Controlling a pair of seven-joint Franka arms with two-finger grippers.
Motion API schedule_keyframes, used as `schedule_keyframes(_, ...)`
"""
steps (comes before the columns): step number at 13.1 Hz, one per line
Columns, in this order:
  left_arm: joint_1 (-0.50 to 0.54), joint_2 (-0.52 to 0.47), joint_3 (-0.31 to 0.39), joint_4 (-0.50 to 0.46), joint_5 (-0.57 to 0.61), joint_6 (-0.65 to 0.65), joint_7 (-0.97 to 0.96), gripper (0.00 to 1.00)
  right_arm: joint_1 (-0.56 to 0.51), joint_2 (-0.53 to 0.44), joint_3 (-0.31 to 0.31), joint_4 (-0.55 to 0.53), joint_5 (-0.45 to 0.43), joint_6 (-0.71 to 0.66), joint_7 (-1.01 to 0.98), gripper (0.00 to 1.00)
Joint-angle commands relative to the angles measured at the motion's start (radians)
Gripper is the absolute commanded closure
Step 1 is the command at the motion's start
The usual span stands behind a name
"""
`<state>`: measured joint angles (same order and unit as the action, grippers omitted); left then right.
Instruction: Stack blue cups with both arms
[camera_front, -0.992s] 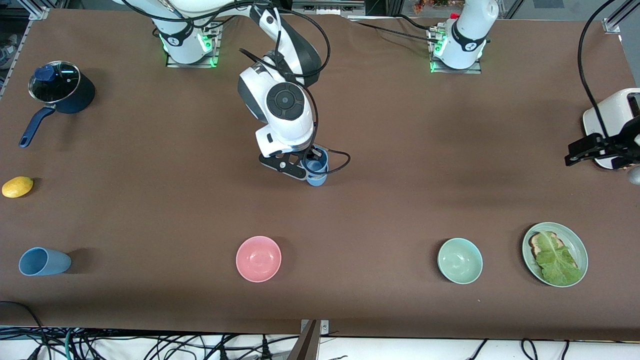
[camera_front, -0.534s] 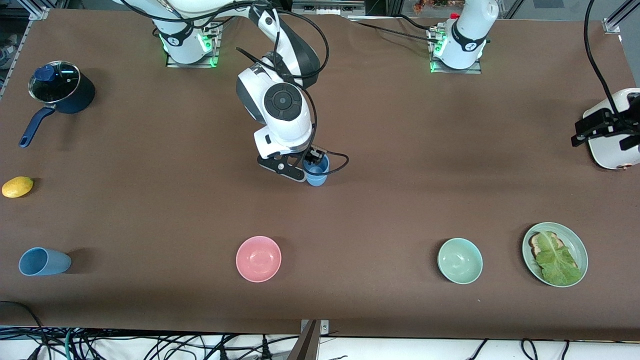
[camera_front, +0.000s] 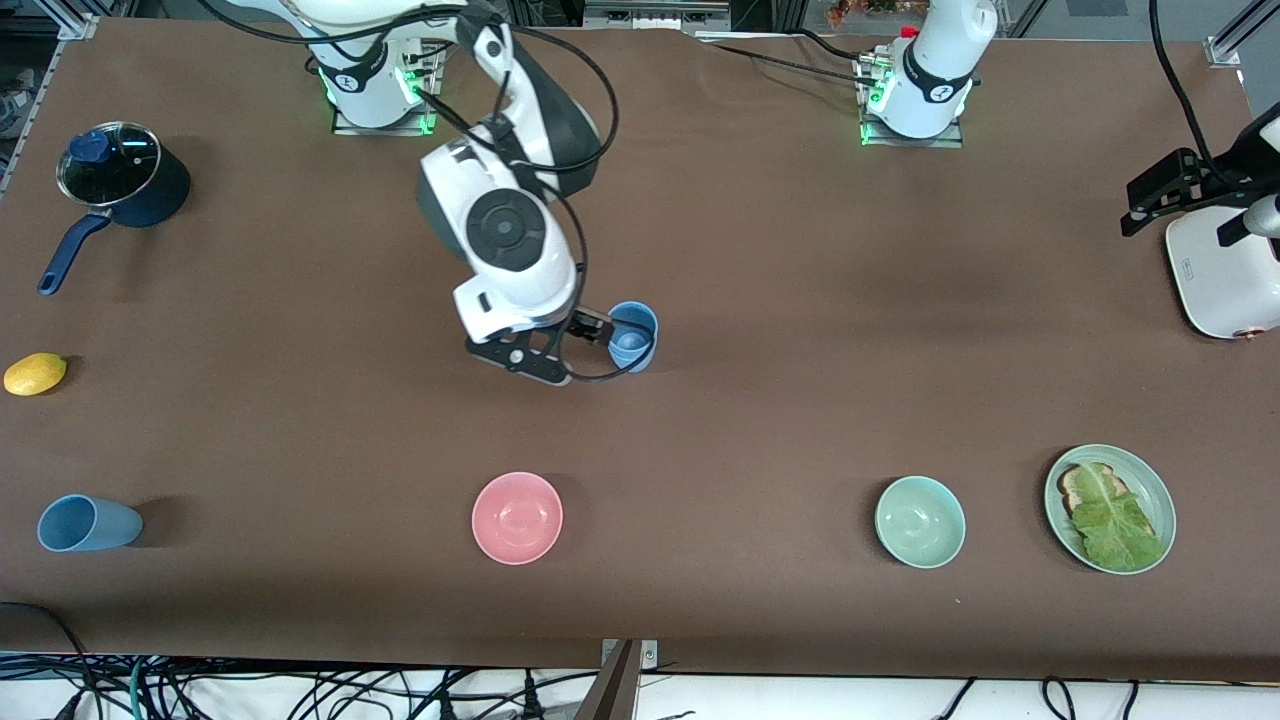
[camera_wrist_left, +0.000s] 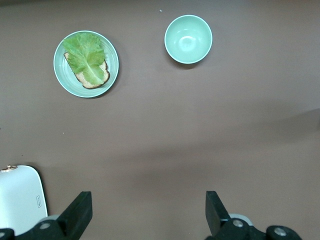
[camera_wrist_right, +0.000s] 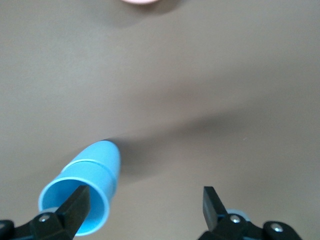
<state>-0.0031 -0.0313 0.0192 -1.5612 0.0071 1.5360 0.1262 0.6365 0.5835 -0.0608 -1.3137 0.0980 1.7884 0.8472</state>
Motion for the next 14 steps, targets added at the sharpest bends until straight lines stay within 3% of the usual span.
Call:
schedule_keyframes(1, -0.009, -0.012, 0.013, -0.028, -0.01, 0.021, 0.023, 0.0, -0.053, -0.056, -0.016, 0.001, -0.003, -0.095, -0.141, 0.0)
schedule_keyframes(4, -0.023, -0.01, 0.011, -0.027, -0.012, 0.018, 0.012, 0.0, -0.067, -0.079, -0.125, -0.013, 0.003, -0.139, -0.323, 0.0)
schedule_keyframes(8, -0.066, -0.01, 0.021, -0.028, -0.009, 0.018, -0.013, 0.0, -0.222, -0.17, -0.11, -0.111, -0.004, -0.12, -0.422, 0.0)
schedule_keyframes(12, -0.066, -0.01, 0.021, -0.028, -0.009, 0.018, -0.037, 0.0, -0.363, -0.385, -0.096, -0.338, -0.087, 0.027, -0.705, 0.0)
schedule_keyframes(14, -0.057, -0.006, 0.019, -0.028, -0.006, 0.019, -0.054, 0.0, -0.425, -0.505, -0.079, -0.415, -0.093, 0.026, -0.72, 0.0)
